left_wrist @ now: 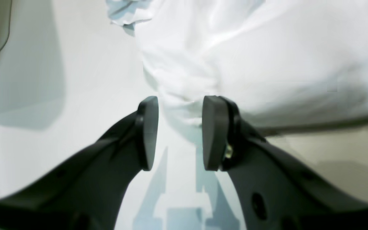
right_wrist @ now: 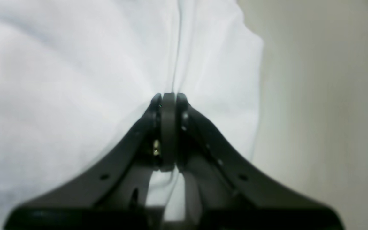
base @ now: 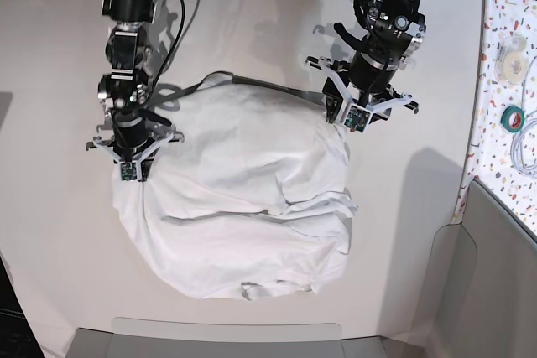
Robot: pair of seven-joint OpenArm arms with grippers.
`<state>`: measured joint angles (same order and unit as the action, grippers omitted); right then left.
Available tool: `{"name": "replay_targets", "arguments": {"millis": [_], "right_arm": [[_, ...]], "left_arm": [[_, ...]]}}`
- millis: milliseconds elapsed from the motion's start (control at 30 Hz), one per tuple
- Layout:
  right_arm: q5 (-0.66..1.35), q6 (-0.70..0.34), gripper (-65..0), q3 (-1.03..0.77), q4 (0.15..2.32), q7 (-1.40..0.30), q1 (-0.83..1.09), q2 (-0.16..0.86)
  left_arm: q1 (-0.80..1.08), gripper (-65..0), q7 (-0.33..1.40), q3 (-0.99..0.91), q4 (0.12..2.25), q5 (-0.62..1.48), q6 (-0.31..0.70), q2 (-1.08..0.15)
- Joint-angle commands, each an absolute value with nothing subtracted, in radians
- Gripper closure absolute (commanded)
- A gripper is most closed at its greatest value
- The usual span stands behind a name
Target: Layout the t-shirt on the table in an organized manner, then fold the t-shirt properly
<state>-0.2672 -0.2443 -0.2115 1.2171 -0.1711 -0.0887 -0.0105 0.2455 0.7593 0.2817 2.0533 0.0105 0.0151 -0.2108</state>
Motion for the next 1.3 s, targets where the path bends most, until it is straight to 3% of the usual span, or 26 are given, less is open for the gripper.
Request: {"name": "replay_targets", "arguments": {"millis": [0,133,333,633,1000,1267], "right_arm": [[-0.311,-0.277,0.0,-0.211,1.253,-0.283,-0.024,-0.041],[-0.361,-0.277,0.0,-0.130,1.437,-0.283,0.133,-0.110],[-0.364,-0.277,0.0,0.067,1.650,-0.283,0.252,-0.091],[-0.363,-0.277,0.0,0.079,1.856,-0.283,0.257,-0.041],[-0.360,-0.277,0.0,0.082,2.012,-0.283,0.242,-0.047],[-0.358,-0.278,-26.2,0.084,2.020,-0.283,0.292,-0.044]], "left_arm": [[0.239,-22.4,0.736,0.280,2.074,0.008,0.010,-0.214],[0.239,-22.4,0.736,0.278,2.074,0.008,0.010,-0.214],[0.239,-22.4,0.734,0.277,2.074,0.008,0.010,-0.214],[0.229,-22.4,0.733,0.271,2.086,0.004,0.007,-0.214],[0.225,-22.4,0.680,0.242,2.086,0.002,0.007,-0.162],[0.225,-22.4,0.671,0.222,2.086,0.004,0.007,-0.160]]}}
